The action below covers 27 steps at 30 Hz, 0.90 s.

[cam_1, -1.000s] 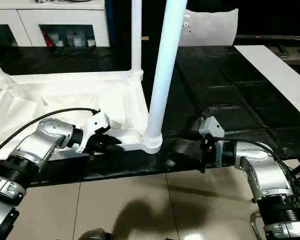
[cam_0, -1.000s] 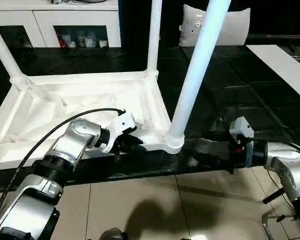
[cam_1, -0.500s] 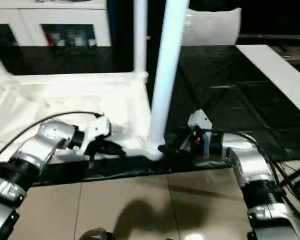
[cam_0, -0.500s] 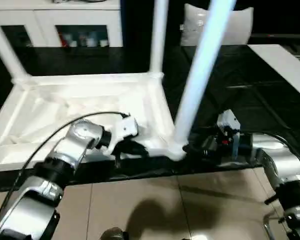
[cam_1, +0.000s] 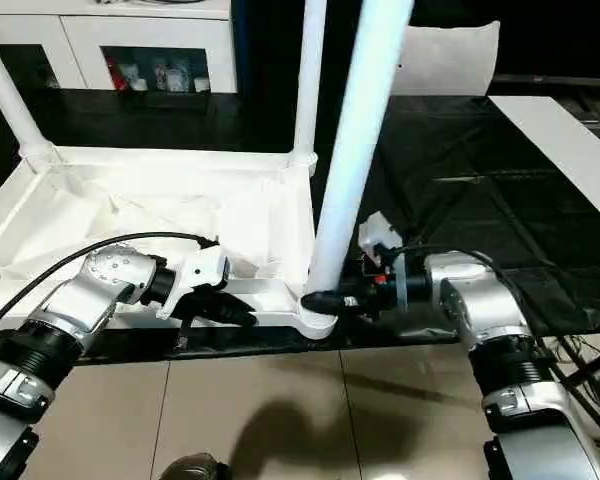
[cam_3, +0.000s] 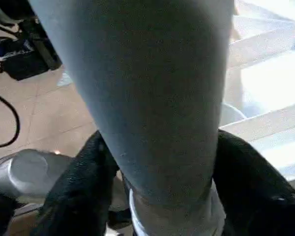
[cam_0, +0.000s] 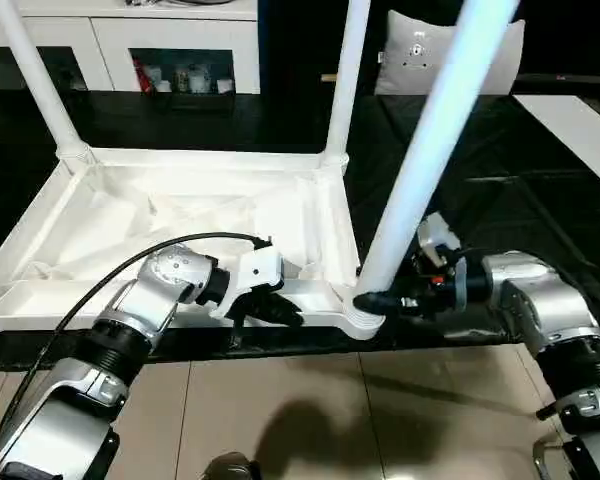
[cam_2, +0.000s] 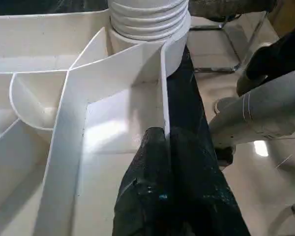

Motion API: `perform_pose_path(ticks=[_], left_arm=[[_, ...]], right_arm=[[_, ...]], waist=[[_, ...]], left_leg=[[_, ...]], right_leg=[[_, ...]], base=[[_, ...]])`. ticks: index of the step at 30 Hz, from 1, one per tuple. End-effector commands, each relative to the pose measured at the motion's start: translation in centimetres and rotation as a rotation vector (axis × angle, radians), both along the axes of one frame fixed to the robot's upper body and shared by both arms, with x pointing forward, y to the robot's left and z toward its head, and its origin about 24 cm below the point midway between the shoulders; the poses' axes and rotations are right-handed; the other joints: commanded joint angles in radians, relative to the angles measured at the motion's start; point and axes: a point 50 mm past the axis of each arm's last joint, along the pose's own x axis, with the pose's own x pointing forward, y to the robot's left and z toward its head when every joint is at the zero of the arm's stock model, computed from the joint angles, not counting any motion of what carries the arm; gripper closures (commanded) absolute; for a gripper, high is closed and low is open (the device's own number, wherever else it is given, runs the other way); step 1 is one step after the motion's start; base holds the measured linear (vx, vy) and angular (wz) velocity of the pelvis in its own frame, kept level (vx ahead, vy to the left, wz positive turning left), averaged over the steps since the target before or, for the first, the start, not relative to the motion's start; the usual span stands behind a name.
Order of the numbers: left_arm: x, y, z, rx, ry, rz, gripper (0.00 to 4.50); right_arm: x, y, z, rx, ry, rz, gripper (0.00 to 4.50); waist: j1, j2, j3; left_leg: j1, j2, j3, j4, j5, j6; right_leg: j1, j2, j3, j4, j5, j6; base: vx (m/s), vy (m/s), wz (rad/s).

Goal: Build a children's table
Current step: Rotate leg to tighten

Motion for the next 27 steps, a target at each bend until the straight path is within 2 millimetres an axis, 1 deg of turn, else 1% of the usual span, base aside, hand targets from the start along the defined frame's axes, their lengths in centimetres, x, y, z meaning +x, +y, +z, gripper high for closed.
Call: perform_pose_path(ticks=[1, 3, 4, 5, 11, 12, 14, 16, 17, 18, 19, 20, 21, 22, 23, 24, 25, 26, 27], left_arm=[[-0.2, -0.7, 0.3, 0.018, -0.019, -0.064, 4.5], [-0.1, -0.6, 0.2, 0.02, -0.018, -0.06, 4.5], [-0.1, -0.6, 0.2, 0.02, -0.018, -0.06, 4.5], [-0.1, -0.5, 0.2, 0.02, -0.015, -0.058, 4.5], [0.0, -0.4, 0.1, 0.003, 0.028, -0.004, 4.5], [0.2, -0.5, 0.2, -0.015, 0.046, 0.033, 4.5], [0.4, -0.6, 0.3, -0.025, 0.053, 0.049, 4.5], [1.0, -1.1, 0.6, -0.051, 0.057, 0.129, 4.5], [1.0, -1.1, 0.6, -0.051, 0.057, 0.129, 4.5], [1.5, -1.4, 0.7, -0.064, 0.055, 0.187, 4.5], [1.9, -1.8, 0.8, -0.073, 0.049, 0.239, 4.5], [2.5, -2.2, 0.9, -0.081, 0.042, 0.306, 4.5], [3.1, -2.8, 1.0, -0.089, 0.025, 0.367, 4.5], [3.5, -3.1, 1.1, -0.094, 0.011, 0.408, 4.5], [3.9, -3.5, 1.1, -0.097, -0.002, 0.444, 4.5], [4.1, -3.9, 1.1, -0.098, -0.012, 0.473, 4.5], [4.3, -4.2, 1.1, -0.093, -0.027, 0.491, 4.5], [4.5, -4.5, 1.1, -0.085, -0.051, 0.508, 4.5], [4.6, -4.8, 1.1, -0.08, -0.072, 0.514, 4.5]], right_arm=[[0.3, 0.1, 0.7, 0.012, 0.0, 0.023, 1.92], [0.2, 0.2, 0.7, 0.011, 0.018, 0.039, 2.14], [0.2, 0.2, 0.7, 0.011, 0.018, 0.04, 2.14], [0.1, 0.3, 0.6, 0.011, 0.027, 0.048, 2.27], [-0.3, 0.7, 0.4, 0.029, 0.06, 0.05, 2.37], [-0.3, 1.2, 0.2, 0.032, 0.059, 0.015, 2.37], [-0.2, 1.5, 0.1, 0.029, 0.053, -0.008, 2.38], [1.0, 2.6, -0.5, -0.032, 0.011, -0.171, 2.39], [1.0, 2.6, -0.5, -0.032, 0.011, -0.171, 2.4], [1.9, 3.2, -0.6, -0.052, -0.005, -0.28, 2.42], [2.7, 3.5, -0.6, -0.059, -0.011, -0.375, 2.43], [3.6, 3.9, -0.6, -0.07, -0.014, -0.493, 2.45], [4.3, 4.3, -0.6, -0.062, 0.009, -0.592, 2.45], [4.6, 4.7, -0.6, -0.05, 0.028, -0.638, 2.45], [4.9, 5.1, -0.5, -0.035, 0.038, -0.678, 2.45], [5.1, 5.5, -0.5, -0.024, 0.04, -0.713, 2.45], [5.3, 5.8, -0.3, -0.022, 0.016, -0.734, 2.45], [5.5, 6.1, -0.2, -0.007, -0.009, -0.753, 2.45], [5.6, 6.3, -0.2, 0.003, -0.028, -0.768, 2.14]], waist=[[-0.003, -0.003, -0.074], [-0.002, -0.002, -0.074], [-0.002, -0.001, -0.074], [-0.002, -0.001, -0.074], [0.0, 0.0, -0.076], [-0.001, 0.0, -0.075], [-0.003, -0.001, -0.073], [-0.009, 0.0, -0.07], [-0.016, 0.0, -0.067], [-0.021, -0.002, -0.066], [-0.025, -0.002, -0.065], [-0.035, -0.001, -0.062], [-0.046, 0.001, -0.062], [-0.052, 0.001, -0.063], [-0.056, 0.0, -0.063], [-0.06, 0.003, -0.067], [-0.06, 0.003, -0.069], [-0.061, 0.001, -0.073], [-0.061, 0.001, -0.077]], left_leg=[[0.022, 0.1, -0.047, -0.082, -0.106, 0.043], [0.022, 0.099, -0.046, -0.08, -0.104, 0.044], [0.023, 0.1, -0.047, -0.081, -0.104, 0.043], [0.024, 0.1, -0.047, -0.081, -0.104, 0.042], [0.023, 0.1, -0.046, -0.08, -0.093, 0.042], [0.023, 0.1, -0.047, -0.081, -0.095, 0.041], [0.023, 0.102, -0.047, -0.083, -0.104, 0.036], [0.024, 0.1, -0.05, -0.087, -0.129, 0.017], [0.026, 0.098, -0.052, -0.091, -0.155, 0.0], [0.023, 0.095, -0.054, -0.091, -0.17, -0.011], [0.024, 0.096, -0.054, -0.093, -0.176, -0.015], [0.028, 0.095, -0.055, -0.095, -0.197, -0.031], [0.031, 0.094, -0.059, -0.097, -0.215, -0.054], [0.029, 0.093, -0.061, -0.097, -0.218, -0.061], [0.028, 0.094, -0.063, -0.098, -0.221, -0.065], [0.03, 0.095, -0.058, -0.096, -0.207, -0.062], [0.028, 0.092, -0.057, -0.094, -0.19, -0.056], [0.02, 0.091, -0.055, -0.092, -0.144, -0.038], [0.022, 0.09, -0.052, -0.088, -0.105, -0.019]], right_leg=[[0.043, -0.131, 0.076, -0.08, -0.091, -0.231], [0.041, -0.132, 0.077, -0.081, -0.1, -0.228], [0.041, -0.131, 0.076, -0.081, -0.103, -0.227], [0.04, -0.13, 0.076, -0.081, -0.106, -0.225], [0.041, -0.131, 0.076, -0.077, -0.08, -0.229], [0.041, -0.131, 0.076, -0.078, -0.085, -0.23], [0.04, -0.132, 0.077, -0.08, -0.1, -0.228], [0.037, -0.134, 0.077, -0.084, -0.143, -0.226], [0.037, -0.134, 0.077, -0.091, -0.194, -0.22], [0.043, -0.137, 0.078, -0.095, -0.242, -0.206], [0.039, -0.138, 0.079, -0.098, -0.26, -0.203], [0.034, -0.135, 0.079, -0.103, -0.3, -0.196], [0.033, -0.135, 0.078, -0.104, -0.334, -0.195], [0.034, -0.136, 0.077, -0.105, -0.338, -0.195], [0.037, -0.137, 0.078, -0.105, -0.337, -0.192], [0.036, -0.137, 0.082, -0.105, -0.273, -0.194], [0.039, -0.137, 0.082, -0.102, -0.24, -0.199], [0.046, -0.135, 0.081, -0.094, -0.155, -0.208], [0.044, -0.133, 0.081, -0.087, -0.073, -0.219]], base=[[0.0, 0.0, 0.0], [0.0, 0.0, 0.0], [0.0, 0.0, 0.0], [0.0, 0.0, 0.0], [0.0, 0.0, 0.0], [0.0, 0.0, 0.0], [0.0, 0.0, 0.0], [0.0, 0.0, 0.0], [0.0, 0.0, 0.0], [0.0, 0.0, 0.0], [0.0, 0.0, 0.0], [0.0, 0.0, 0.0], [0.0, 0.0, 0.0], [0.0, 0.0, 0.0], [0.0, 0.0, 0.0], [0.0, 0.0, 0.0], [0.0, 0.0, 0.0], [0.0, 0.0, 0.0], [0.0, 0.0, 0.0]])
